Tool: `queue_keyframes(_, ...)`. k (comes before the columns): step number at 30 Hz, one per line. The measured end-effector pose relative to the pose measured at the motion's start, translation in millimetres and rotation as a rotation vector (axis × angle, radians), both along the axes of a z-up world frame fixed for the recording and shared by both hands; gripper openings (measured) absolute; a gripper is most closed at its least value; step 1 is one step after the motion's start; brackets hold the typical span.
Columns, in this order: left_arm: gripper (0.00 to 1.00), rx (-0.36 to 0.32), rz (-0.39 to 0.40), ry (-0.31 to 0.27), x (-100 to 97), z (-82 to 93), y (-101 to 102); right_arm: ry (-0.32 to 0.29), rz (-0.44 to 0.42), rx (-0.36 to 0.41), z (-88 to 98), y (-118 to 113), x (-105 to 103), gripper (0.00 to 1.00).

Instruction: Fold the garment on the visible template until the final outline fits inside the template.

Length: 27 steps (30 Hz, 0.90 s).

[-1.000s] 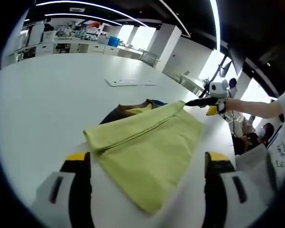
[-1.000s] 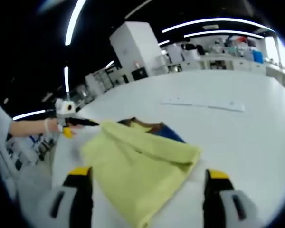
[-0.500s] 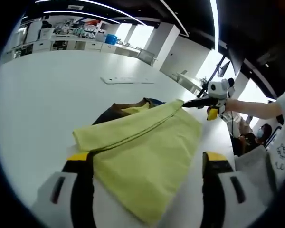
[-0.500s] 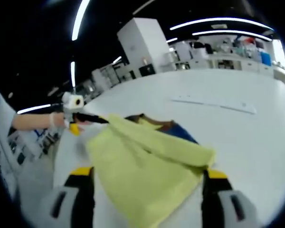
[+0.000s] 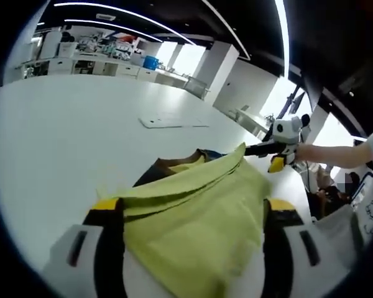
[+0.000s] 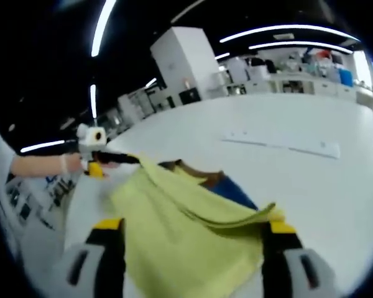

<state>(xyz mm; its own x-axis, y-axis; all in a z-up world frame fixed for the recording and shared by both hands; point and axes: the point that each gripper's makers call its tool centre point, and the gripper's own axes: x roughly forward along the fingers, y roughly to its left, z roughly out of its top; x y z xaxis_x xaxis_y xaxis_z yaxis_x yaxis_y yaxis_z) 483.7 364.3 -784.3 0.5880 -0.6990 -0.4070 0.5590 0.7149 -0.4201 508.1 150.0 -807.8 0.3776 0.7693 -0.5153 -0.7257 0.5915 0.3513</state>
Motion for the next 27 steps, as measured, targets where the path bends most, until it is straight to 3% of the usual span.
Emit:
queue_keyframes(3,0.90,-0.009,0.023,-0.024,15.6,4.7,7,0.003,-0.018,0.005,-0.5,-1,6,0.92)
queue_keyframes(10,0.91,-0.014,0.044,-0.049,22.8,16.1,15,0.006,-0.069,0.017,-0.5,-3,12,0.92)
queue_keyframes(14,0.89,0.010,0.039,-0.070,17.3,23.2,19,0.013,-0.093,0.032,0.3,-4,17,0.91)
queue_keyframes(16,0.89,0.001,0.027,-0.050,11.7,22.6,18,0.015,-0.094,0.037,0.4,-3,18,0.91)
queue_keyframes(20,0.88,0.061,-0.021,-0.018,-4.2,8.7,19,0.014,-0.089,0.032,-0.3,-2,19,0.92)
queue_keyframes(27,0.88,0.050,-0.023,0.020,-16.7,-4.0,25,0.018,-0.081,0.025,-2.0,-1,17,0.92)
